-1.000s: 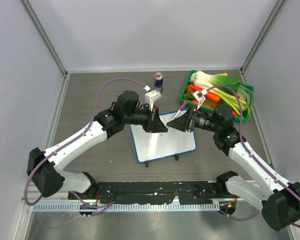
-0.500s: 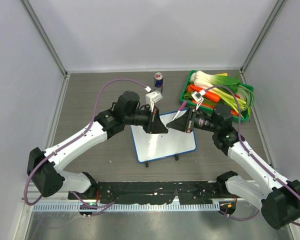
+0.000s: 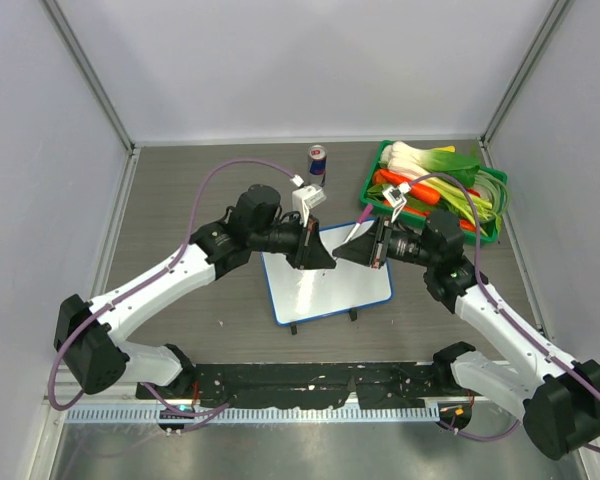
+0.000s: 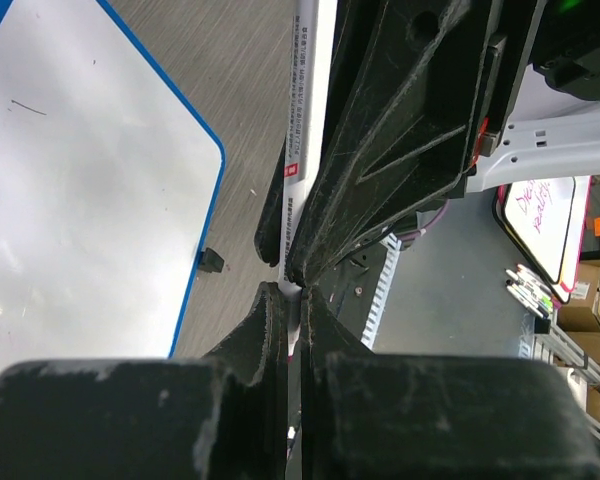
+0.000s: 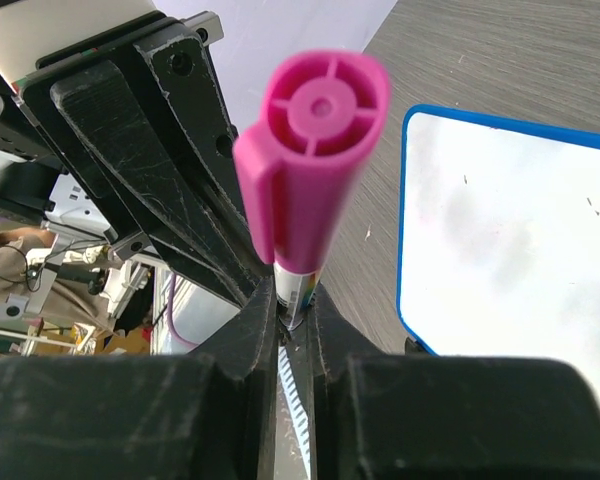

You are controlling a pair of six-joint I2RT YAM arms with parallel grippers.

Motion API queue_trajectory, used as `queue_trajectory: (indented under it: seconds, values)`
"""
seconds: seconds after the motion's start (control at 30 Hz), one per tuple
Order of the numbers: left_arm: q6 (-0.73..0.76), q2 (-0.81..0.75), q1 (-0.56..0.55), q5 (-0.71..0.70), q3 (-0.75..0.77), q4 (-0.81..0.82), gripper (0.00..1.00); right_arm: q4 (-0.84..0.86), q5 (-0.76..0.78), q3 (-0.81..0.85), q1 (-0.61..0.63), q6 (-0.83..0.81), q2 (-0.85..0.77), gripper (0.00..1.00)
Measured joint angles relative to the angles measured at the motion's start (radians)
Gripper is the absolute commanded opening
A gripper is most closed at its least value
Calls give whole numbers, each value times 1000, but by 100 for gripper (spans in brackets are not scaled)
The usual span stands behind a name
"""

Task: Write a sentence on the whiteboard

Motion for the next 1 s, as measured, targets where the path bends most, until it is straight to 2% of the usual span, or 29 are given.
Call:
queue_trajectory:
  seconds: [0.5,0.57,0.6,0.63,0.67,0.77,0.9,0.93,1.0]
  values:
    - [0,-23,-24,-59,-3,-5,1,23,23,-38,4,5,-61,1]
    - [-1,-23,-24,-66,-3,-5,16,23,30,-39,5,9,-63,1]
    - [-2,-24,-25,-72,-3,-5,30,23,34,-39,5,10,-63,1]
    - [-2,-25,-26,-83,-3,-5,49,22,40,-39,5,12,-64,1]
    - [-5,-26,-26,-99,-3,-6,57,20,47,-40,5,11,-68,1]
    - [-20,-47,-7,-168,-3,-41,72,-10,84,-43,4,9,-100,1]
    - [-41,-108,22,-249,-15,-62,84,-37,152,-59,3,8,-167,1]
    - [-51,-131,27,-274,-24,-66,99,-47,167,-60,3,8,-178,1]
    - [-61,-176,38,-321,-51,-74,100,-55,192,-60,3,5,-190,1]
